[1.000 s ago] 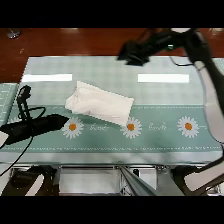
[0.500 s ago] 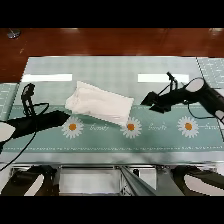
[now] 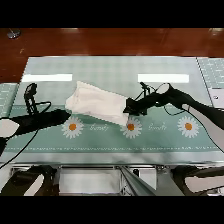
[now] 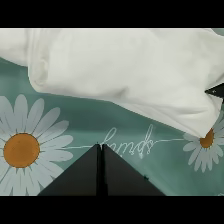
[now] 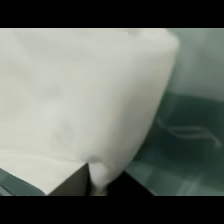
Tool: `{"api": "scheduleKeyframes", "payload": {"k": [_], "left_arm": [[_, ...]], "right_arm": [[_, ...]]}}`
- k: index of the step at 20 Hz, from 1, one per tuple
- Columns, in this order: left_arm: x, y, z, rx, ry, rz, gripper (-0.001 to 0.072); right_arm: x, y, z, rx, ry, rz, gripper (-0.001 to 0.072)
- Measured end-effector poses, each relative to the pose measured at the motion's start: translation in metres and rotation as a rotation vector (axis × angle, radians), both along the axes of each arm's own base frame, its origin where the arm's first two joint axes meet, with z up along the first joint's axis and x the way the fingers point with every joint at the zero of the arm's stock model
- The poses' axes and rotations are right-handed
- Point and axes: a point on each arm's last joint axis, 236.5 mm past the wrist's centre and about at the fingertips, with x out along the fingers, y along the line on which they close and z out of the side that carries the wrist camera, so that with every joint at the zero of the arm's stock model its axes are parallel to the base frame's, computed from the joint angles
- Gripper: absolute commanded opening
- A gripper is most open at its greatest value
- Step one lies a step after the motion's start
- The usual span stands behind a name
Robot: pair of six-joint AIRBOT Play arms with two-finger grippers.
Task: Fold the shirts.
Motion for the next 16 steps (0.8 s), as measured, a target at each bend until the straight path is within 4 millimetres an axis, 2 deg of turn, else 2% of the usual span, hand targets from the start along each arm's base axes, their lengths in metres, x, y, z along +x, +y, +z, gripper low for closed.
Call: {"api": "scheduleKeyframes", "payload": {"k": [1,3,6,9,11,13,16], "left_arm": [[0.0,0.0,0.0,0.0,0.0,0.0,0.0028],[0.0,0.0,0.0,0.0,0.001,0.001,0.0028],[0.001,0.0,0.0,0.0,-0.001,0.001,0.0028],[0.001,0.0,0.0,0.0,-0.001,0.002,0.0028],[0.001,0.0,0.0,0.0,-0.001,0.002,0.0028],[0.0,0.0,0.0,0.0,-0.001,0.0,0.0028],[-0.001,-0.004,0.0,-0.001,0.0,-0.014,0.0028]], "right_arm": [[0.006,0.008,0.005,0.016,-0.015,0.026,0.0022],[0.024,0.023,0.027,0.05,-0.08,0.09,0.0022],[0.061,0.037,0.089,0.06,-0.252,0.192,0.0021],[0.091,0.032,0.162,-0.005,-0.424,0.269,0.0022],[0.101,0.017,0.205,-0.096,-0.516,0.311,0.0022],[0.104,-0.007,0.237,-0.183,-0.564,0.316,0.0022],[0.103,-0.056,0.269,-0.278,-0.568,0.253,0.0022]]}}
